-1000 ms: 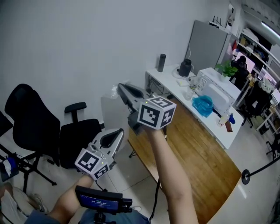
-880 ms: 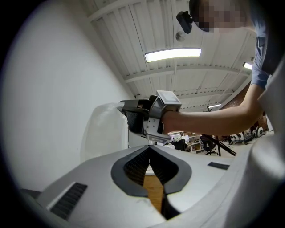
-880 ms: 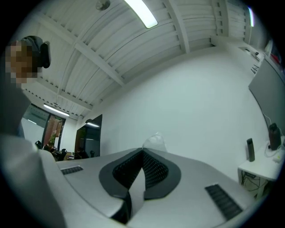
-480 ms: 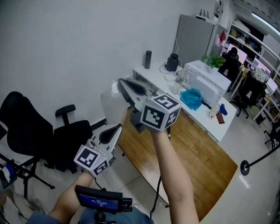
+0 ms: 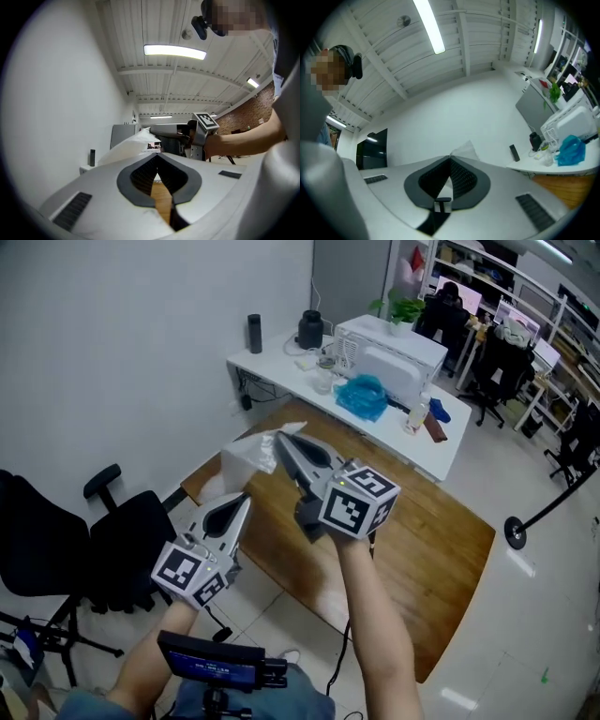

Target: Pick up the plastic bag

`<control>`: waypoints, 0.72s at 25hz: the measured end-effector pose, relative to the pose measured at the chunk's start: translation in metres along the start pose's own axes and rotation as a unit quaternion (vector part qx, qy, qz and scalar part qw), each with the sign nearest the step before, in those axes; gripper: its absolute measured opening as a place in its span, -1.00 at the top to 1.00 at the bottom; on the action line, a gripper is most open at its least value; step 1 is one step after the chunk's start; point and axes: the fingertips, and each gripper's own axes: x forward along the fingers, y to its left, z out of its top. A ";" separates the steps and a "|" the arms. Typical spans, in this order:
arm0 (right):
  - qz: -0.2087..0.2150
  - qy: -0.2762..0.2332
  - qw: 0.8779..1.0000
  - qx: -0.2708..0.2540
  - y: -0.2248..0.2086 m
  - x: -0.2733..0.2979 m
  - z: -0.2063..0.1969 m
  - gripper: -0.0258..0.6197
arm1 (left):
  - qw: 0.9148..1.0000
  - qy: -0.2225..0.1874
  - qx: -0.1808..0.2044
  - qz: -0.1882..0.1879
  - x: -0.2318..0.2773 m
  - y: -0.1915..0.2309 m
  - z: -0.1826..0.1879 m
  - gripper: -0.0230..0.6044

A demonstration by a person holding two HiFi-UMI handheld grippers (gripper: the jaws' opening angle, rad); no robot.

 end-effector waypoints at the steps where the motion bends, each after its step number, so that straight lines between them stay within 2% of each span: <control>1: -0.008 0.000 1.000 0.003 -0.005 -0.011 -0.002 0.92 | 1.000 0.002 -0.002 -0.006 0.003 -0.005 -0.002 0.91; 10: -0.072 0.010 0.997 0.036 -0.032 -0.105 -0.035 0.92 | 0.998 0.021 -0.014 -0.063 0.033 -0.052 -0.024 0.91; 18: -0.141 0.022 0.986 0.085 -0.050 -0.186 -0.084 0.92 | 0.992 0.035 -0.026 -0.121 0.062 -0.102 -0.044 0.91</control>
